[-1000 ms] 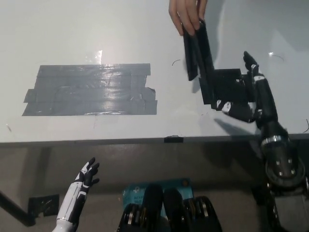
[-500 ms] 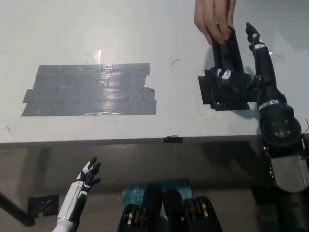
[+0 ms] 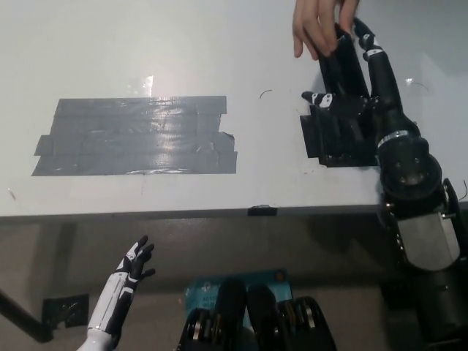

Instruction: A person hands a stapler to the robot and the robot grabs it with its right hand and places it on the desk infront of it

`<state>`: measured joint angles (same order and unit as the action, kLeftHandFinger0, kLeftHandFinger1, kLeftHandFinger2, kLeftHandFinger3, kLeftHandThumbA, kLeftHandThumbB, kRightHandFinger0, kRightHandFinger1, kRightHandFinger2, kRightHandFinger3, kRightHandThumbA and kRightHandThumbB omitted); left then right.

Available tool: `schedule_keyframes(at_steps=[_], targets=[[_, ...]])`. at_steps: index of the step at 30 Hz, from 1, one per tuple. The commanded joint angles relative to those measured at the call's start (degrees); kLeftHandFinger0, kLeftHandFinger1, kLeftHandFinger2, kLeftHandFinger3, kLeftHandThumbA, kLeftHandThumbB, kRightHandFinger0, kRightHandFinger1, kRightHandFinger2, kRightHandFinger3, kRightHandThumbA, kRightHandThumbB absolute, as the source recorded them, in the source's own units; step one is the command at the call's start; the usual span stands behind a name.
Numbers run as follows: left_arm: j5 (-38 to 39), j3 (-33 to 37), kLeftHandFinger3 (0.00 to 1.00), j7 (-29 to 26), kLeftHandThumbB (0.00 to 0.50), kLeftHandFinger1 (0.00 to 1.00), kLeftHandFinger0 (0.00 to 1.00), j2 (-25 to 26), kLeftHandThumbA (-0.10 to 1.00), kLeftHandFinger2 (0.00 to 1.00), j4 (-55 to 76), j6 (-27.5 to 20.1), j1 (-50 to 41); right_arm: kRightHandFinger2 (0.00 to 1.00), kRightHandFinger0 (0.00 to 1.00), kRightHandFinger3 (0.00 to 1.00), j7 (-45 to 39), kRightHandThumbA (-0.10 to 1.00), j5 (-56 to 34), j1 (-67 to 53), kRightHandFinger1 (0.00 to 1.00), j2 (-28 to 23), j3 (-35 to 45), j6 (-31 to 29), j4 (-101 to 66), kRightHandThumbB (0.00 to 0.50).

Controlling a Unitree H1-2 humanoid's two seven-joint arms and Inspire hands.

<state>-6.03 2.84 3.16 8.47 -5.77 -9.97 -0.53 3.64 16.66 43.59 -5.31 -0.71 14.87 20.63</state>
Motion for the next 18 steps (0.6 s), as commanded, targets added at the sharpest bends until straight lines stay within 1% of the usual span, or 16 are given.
schedule_keyframes(at_steps=[1,2,3,4,5,6,7,8,9,10,12,13,14,15,16,18], targets=[[0.2,0.0,1.0,0.6,0.469,1.0,0.89,0.7,1.0,1.0,1.5,-1.3,0.9,1.0,1.0,1.0,-1.7,0.69,2.1,6.5,1.0,-2.8,0.8,12.0,5.4,0.314],[0.5,-0.1,1.0,0.6,0.465,1.0,0.89,0.6,1.0,1.0,1.4,-1.4,0.9,1.0,0.84,1.0,-2.5,0.53,3.2,7.5,0.9,-3.7,1.0,12.1,8.3,0.295],[0.5,-0.1,1.0,0.6,0.465,1.0,0.89,0.6,1.0,1.0,1.4,-1.3,0.9,0.97,0.77,1.0,-2.7,0.45,3.5,7.6,0.84,-3.8,1.0,12.1,8.8,0.294],[0.9,-0.2,1.0,0.7,0.457,1.0,0.89,0.5,1.0,1.0,1.4,-1.3,0.9,0.85,0.65,0.88,-2.7,0.28,3.8,8.1,0.77,-4.1,1.2,12.1,10.4,0.299],[1.3,-0.4,1.0,0.9,0.45,1.0,0.89,0.6,1.0,1.0,1.3,-1.2,1.1,0.63,0.48,0.55,-2.4,0.1,3.8,8.4,0.59,-4.5,1.0,12.1,11.8,0.284],[1.4,-0.4,1.0,1.0,0.447,1.0,0.9,0.7,1.0,1.0,1.3,-1.1,1.3,0.44,0.29,0.35,-2.2,-0.05,3.7,8.3,0.4,-4.8,0.7,12.1,12.1,0.27],[1.6,-0.5,1.0,1.0,0.443,1.0,0.91,0.7,1.0,1.0,1.1,-1.1,1.4,0.26,0.06,0.22,-2.1,-0.09,3.1,7.5,0.17,-5.4,-0.1,12.1,10.9,0.252],[1.6,-0.5,1.0,1.0,0.443,1.0,0.91,0.6,1.0,1.0,1.1,-1.1,1.4,0.26,0.01,0.25,-1.9,-0.1,2.9,7.1,0.11,-5.7,-0.7,12.0,10.4,0.233],[1.7,-0.5,1.0,1.0,0.443,1.0,0.91,0.5,1.0,1.0,1.1,-1.0,1.4,0.33,0.0,0.3,-1.8,-0.1,3.0,7.0,0.13,-5.8,-1.2,11.9,10.3,0.225],[1.4,-0.5,1.0,0.9,0.449,1.0,0.9,0.6,1.0,1.0,1.0,-1.1,1.5,0.43,0.0,0.44,-1.3,-0.1,2.7,6.7,0.16,-5.7,-1.2,11.2,10.1,0.191],[1.2,-0.5,1.0,0.9,0.45,1.0,0.89,0.6,1.0,1.0,1.1,-1.1,1.4,0.52,0.0,0.6,-0.7,-0.1,2.1,6.3,0.11,-5.4,-1.0,10.6,9.4,0.167],[1.1,-0.5,1.0,0.9,0.444,1.0,0.9,0.6,1.0,1.0,0.8,-1.3,1.5,0.57,0.0,0.65,-0.3,-0.1,1.9,6.0,0.11,-5.2,-0.8,10.5,8.7,0.162],[1.1,-0.5,1.0,0.9,0.44,1.0,0.9,0.6,1.0,1.0,0.8,-1.4,1.5,0.65,0.02,0.69,0.1,-0.1,1.9,5.9,0.18,-5.2,-0.6,10.2,8.4,0.154],[1.1,-0.4,1.0,1.0,0.439,1.0,0.9,0.6,1.0,1.0,0.9,-1.3,1.5,0.69,0.0,0.69,0.5,-0.1,1.8,5.8,0.21,-5.0,-0.4,9.8,8.2,0.157],[1.0,-0.4,1.0,1.0,0.442,1.0,0.9,0.7,1.0,1.0,1.1,-1.0,1.6,0.76,0.0,0.68,1.1,-0.1,1.5,5.6,0.29,-4.8,0.0,9.2,7.5,0.159],[1.1,-0.4,1.0,1.1,0.446,1.0,0.9,0.7,1.0,1.0,1.2,-0.9,1.6,0.8,0.0,0.69,1.4,-0.1,1.4,5.6,0.38,-4.7,0.3,9.7,6.7,0.155]])
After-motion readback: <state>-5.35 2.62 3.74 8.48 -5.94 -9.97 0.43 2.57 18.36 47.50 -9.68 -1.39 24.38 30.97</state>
